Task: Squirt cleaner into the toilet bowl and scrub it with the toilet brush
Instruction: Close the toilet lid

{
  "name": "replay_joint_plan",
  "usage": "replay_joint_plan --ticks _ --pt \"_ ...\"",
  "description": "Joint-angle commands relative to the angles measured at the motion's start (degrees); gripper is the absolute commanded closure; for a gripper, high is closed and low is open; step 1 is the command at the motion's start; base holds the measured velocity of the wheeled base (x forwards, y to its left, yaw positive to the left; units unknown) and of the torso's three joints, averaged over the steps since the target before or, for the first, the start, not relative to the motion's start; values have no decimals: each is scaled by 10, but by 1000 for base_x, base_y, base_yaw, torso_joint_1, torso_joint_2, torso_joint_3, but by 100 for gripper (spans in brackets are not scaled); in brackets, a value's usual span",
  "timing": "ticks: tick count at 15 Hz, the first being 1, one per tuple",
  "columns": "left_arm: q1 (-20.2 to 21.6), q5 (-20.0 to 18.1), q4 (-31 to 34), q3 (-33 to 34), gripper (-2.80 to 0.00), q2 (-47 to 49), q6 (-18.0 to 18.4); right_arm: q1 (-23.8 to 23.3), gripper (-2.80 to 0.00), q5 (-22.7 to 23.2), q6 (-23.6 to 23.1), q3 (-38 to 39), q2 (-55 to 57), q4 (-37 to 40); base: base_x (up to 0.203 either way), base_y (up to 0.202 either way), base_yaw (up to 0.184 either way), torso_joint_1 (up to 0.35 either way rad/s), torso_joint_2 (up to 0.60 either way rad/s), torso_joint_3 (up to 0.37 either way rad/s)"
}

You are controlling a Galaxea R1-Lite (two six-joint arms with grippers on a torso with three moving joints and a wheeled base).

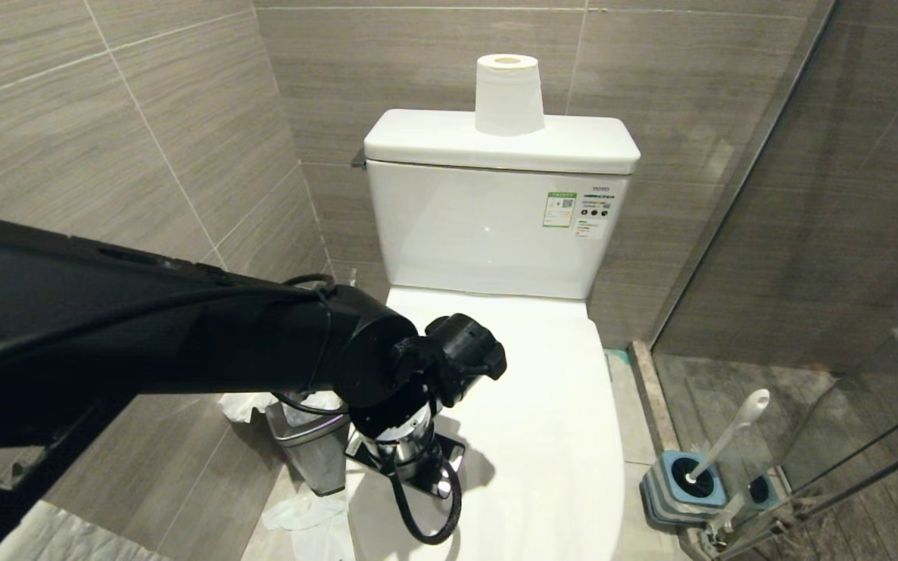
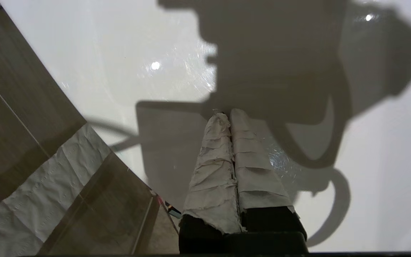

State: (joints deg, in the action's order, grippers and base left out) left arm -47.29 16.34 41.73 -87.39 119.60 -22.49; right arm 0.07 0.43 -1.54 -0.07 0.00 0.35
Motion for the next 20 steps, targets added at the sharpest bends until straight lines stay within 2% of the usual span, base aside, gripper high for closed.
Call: replay_joint_plan --ticks 1,7,10,12,20 --pt "0 8 0 0 0 28 -12 0 0 0 0 0 0 0 0 0 0 0 0 0" --pt "-12 70 2 -1 0 73 -89 0 0 0 0 1 0 0 0 0 0 0 0 0" --pt "-21 103 2 -2 0 92 -112 0 0 0 0 0 0 0 0 0 0 0 0 0" --pt "-22 111 2 -3 0 103 -132 0 0 0 0 0 0 0 0 0 0 0 0 0" --pt "-22 112 2 0 0 117 -143 0 0 0 0 1 0 0 0 0 0 0 0 0"
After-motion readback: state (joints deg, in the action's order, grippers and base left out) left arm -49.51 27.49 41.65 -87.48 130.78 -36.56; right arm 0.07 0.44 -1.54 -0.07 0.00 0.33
